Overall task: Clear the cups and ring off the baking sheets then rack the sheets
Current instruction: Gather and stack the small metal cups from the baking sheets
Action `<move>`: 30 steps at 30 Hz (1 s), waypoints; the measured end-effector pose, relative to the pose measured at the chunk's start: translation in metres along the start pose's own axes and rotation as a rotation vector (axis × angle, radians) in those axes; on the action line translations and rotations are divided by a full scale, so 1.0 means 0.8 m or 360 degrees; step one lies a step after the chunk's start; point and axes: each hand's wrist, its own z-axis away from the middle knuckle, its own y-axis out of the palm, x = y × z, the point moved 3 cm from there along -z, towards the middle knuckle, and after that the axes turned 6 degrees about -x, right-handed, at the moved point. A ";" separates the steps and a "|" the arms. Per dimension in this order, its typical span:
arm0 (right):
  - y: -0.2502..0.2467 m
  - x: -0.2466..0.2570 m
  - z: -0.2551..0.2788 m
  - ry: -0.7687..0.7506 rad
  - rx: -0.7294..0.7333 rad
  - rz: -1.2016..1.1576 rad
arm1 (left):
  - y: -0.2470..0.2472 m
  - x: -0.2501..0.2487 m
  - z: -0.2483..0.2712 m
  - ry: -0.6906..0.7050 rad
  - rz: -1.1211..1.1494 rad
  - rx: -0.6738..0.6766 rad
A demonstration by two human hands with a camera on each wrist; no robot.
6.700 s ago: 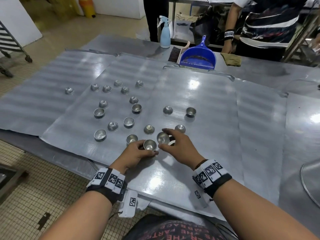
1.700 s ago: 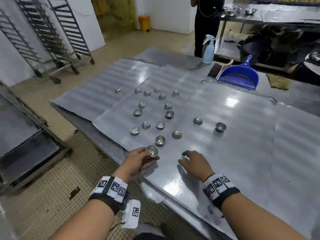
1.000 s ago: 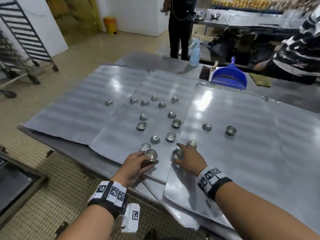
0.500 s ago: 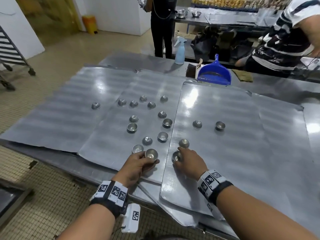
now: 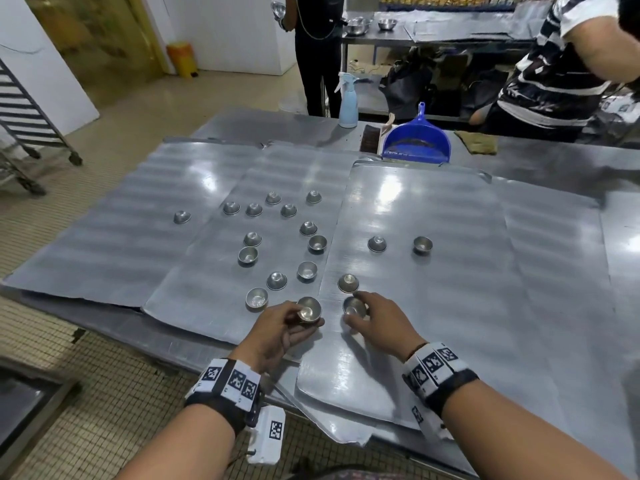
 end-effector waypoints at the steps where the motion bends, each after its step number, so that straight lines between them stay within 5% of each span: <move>1: -0.003 0.005 0.000 -0.0049 -0.0025 -0.0069 | 0.005 0.001 0.001 -0.0011 0.0025 -0.0004; 8: -0.004 0.046 0.001 -0.0327 -0.0021 -0.0205 | 0.020 0.008 0.002 -0.0084 0.0111 -0.0077; 17: 0.017 0.050 -0.003 -0.0376 0.0078 -0.0102 | 0.023 0.010 0.005 -0.0052 0.0136 -0.0038; 24: 0.014 0.037 -0.022 -0.0255 0.0027 -0.0228 | 0.002 0.006 0.002 0.0124 -0.0111 -0.0022; 30: 0.000 -0.018 -0.076 0.0043 -0.0057 0.0199 | -0.019 0.001 -0.003 0.0125 -0.0104 -0.0072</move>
